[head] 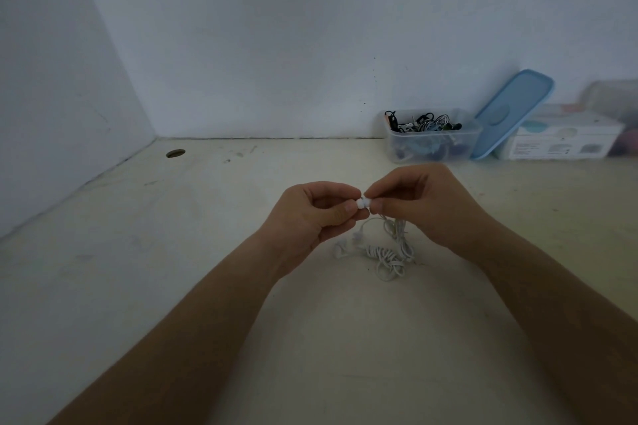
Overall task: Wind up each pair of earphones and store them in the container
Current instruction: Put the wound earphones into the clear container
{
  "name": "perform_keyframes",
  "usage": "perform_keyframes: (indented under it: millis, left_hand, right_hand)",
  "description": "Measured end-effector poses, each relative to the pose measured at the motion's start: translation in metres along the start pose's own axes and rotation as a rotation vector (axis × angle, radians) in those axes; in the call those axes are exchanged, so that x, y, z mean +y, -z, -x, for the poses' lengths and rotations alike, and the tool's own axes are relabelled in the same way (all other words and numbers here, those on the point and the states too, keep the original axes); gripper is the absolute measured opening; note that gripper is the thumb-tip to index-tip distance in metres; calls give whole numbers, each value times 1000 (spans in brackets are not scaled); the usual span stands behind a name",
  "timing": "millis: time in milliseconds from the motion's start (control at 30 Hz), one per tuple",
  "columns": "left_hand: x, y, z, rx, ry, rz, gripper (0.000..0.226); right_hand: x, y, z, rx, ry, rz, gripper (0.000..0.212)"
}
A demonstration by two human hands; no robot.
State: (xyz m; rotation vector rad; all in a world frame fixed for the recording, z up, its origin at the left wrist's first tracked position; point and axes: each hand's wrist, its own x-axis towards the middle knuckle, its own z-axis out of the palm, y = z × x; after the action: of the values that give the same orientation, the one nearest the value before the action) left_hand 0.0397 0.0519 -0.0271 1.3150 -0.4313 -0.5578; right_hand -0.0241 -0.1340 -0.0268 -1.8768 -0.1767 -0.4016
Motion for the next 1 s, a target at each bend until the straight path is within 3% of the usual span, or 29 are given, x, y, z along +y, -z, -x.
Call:
perform_keyframes:
  millis: [133,400,833,900,1000]
  left_hand:
    - [-1,1,-1,1,3,19,15]
    - [-1,-1,-1,-13,-10,48,26]
    - [0,1,-3,-14,-27,11,15]
    - [-1,1,-4,5,-64,-99,17]
    - [-6,0,-7,86,-192,-475,24]
  right_hand:
    - [-2,-2,1,-2,-3,-40,25]
    - [4,1,0,-2,-18,-87,13]
    - [4,0,-1,37,7,-46,12]
    - [3,0,-1,54,-3,-78,14]
    - [4,1,-1,69,-33,-143,13]
